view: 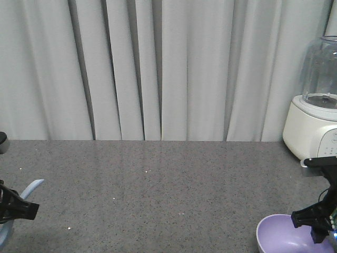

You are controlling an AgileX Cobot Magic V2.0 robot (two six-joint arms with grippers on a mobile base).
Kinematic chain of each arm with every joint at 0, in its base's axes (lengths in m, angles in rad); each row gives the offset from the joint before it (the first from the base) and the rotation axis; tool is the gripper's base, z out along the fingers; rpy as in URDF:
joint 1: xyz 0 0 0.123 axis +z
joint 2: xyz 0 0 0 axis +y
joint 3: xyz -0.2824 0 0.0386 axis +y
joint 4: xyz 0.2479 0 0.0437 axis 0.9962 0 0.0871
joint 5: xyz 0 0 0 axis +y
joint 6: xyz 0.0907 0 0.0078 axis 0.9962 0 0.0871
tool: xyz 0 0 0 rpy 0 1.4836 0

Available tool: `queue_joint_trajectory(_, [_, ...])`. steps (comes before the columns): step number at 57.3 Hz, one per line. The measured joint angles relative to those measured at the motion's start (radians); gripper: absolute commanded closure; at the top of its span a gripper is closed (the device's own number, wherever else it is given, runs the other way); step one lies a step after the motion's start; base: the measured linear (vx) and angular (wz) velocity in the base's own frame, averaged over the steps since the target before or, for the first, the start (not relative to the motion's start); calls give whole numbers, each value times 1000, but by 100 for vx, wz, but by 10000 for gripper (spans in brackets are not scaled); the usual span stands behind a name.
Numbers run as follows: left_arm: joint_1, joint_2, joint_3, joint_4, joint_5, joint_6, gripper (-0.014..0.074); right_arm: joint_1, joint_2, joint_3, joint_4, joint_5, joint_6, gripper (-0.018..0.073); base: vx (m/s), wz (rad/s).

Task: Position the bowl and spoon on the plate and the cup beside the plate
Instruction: 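Lift the bowl with the right gripper and the spoon with left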

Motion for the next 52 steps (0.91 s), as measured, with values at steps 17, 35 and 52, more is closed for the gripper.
queue_joint_trajectory(17, [0, -4, 1, 0, 9, 1, 599, 0, 97, -1, -1, -17, -22, 146, 0, 0])
queue_joint_trajectory(35, [0, -4, 1, 0, 10, 2, 599, 0, 119, -2, 1, -25, -40, 412, 0, 0])
queue_joint_trajectory(52, [0, -4, 1, 0, 10, 2, 599, 0, 93, -14, 17, -50, -80, 574, 0, 0])
